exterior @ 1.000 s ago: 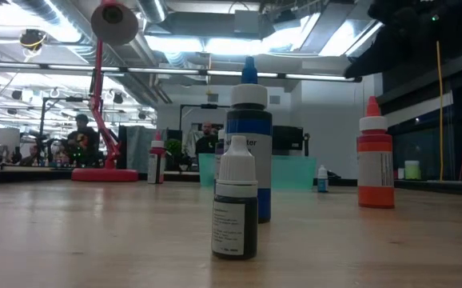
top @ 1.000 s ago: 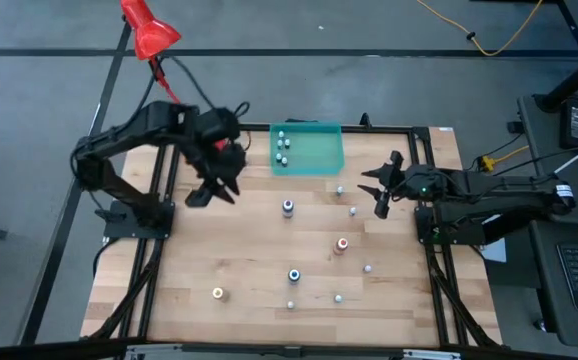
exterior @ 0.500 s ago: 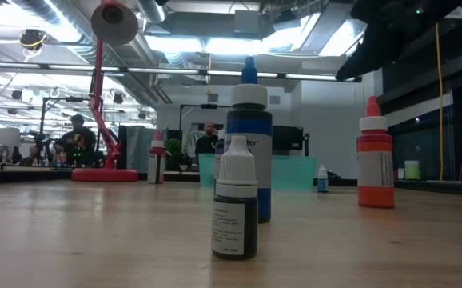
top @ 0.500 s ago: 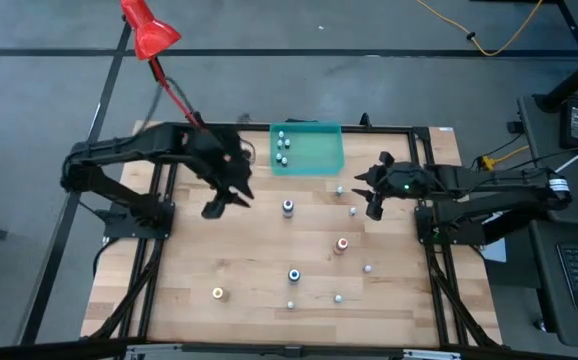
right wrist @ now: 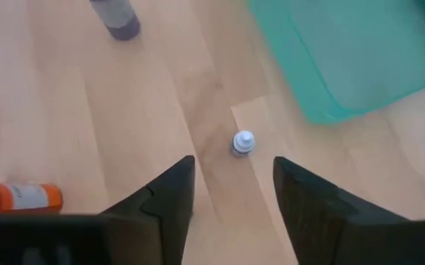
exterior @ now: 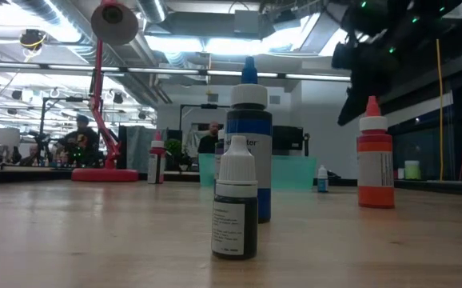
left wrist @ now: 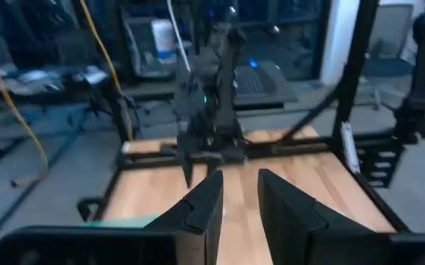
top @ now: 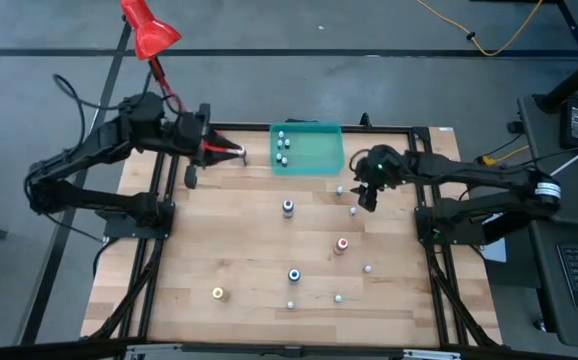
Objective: Pick & Place food coloring
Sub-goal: Put the small blue food coloring bottle into the green bin
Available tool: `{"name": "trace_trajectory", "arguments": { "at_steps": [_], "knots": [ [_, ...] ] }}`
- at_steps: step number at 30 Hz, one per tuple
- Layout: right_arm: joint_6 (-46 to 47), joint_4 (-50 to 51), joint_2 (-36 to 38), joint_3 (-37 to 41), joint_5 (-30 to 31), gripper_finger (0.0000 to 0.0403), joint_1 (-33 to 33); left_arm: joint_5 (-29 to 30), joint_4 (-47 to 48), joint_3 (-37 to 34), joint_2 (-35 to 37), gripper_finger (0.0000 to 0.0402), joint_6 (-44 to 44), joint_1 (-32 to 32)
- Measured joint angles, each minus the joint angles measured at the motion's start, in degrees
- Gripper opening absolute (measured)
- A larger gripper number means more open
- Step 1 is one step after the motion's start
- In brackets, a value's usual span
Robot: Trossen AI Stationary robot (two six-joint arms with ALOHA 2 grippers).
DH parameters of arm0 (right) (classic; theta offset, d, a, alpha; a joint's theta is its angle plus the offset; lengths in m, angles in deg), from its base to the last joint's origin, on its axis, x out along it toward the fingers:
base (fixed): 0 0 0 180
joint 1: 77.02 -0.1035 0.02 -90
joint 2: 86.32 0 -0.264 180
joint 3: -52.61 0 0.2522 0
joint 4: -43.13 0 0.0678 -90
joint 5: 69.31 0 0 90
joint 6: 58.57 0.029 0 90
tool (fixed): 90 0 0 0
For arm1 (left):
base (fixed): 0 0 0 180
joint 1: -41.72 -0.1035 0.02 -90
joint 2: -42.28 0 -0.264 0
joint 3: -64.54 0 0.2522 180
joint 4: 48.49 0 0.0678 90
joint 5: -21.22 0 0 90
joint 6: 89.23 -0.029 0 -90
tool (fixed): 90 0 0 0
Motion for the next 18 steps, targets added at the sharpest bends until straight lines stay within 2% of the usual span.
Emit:
{"name": "trace_trajectory", "arguments": {
  "at_steps": [4, 9, 18],
  "knots": [
    [-1.05, -2.2, -4.2, -0.14, -4.7, 0.0235, 3.11, 2.88, -2.67, -3.23, 1.4, 0.0082, 2.45, 0.5],
    [-1.81, -2.95, -11.35, -2.27, -5.36, 0.0276, 4.79, 2.97, -4.0, -5.79, 1.21, 0.0082, 3.84, 0.94],
    [-2.03, -2.48, -24.26, -8.63, -5.65, 0.0272, 6.43, 2.92, -5.83, -7.52, 0.57, 0.0082, 4.74, 0.94]
  ]
}}
